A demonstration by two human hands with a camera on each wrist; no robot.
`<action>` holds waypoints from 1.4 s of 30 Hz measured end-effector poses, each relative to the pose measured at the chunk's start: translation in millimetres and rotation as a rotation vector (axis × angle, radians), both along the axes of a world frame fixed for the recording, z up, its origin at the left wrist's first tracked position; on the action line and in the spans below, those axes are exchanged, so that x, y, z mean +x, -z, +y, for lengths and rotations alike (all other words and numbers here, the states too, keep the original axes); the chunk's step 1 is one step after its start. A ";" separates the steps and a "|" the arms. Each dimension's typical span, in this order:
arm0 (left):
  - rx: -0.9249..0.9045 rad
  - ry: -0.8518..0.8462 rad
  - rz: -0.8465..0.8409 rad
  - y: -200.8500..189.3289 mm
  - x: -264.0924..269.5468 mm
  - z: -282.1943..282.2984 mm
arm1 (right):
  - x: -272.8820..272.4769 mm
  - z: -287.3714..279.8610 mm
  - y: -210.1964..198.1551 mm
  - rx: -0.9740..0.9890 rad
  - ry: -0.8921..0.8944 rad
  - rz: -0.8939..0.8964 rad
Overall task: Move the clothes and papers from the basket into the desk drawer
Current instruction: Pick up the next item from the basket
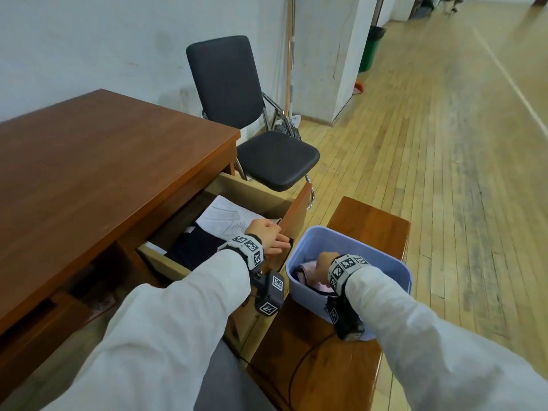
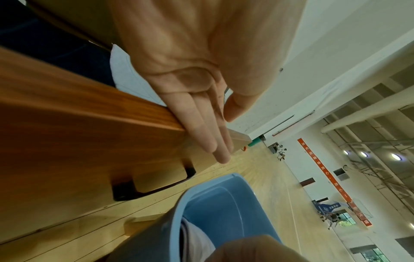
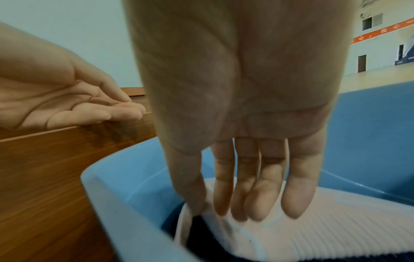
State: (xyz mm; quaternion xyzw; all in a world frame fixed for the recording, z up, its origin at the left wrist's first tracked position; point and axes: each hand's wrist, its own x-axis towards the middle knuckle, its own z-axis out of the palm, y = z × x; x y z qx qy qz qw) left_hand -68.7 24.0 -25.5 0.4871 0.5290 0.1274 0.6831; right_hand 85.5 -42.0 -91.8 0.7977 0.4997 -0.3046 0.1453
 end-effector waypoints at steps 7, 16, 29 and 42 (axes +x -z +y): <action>0.177 0.044 -0.053 22.4 -4.7 -2.2 | 4.3 -1.4 -51.1 0.291 -0.011 0.038; 0.387 0.290 0.023 19.3 -12.3 -7.9 | -14.3 2.0 -98.3 0.523 -0.120 0.322; 0.372 0.080 0.000 26.4 -9.6 -4.8 | 43.1 -29.1 -48.1 0.072 -0.015 0.205; 0.545 -0.176 0.129 -4.1 -54.8 43.0 | 29.8 8.6 -100.9 0.754 0.592 0.547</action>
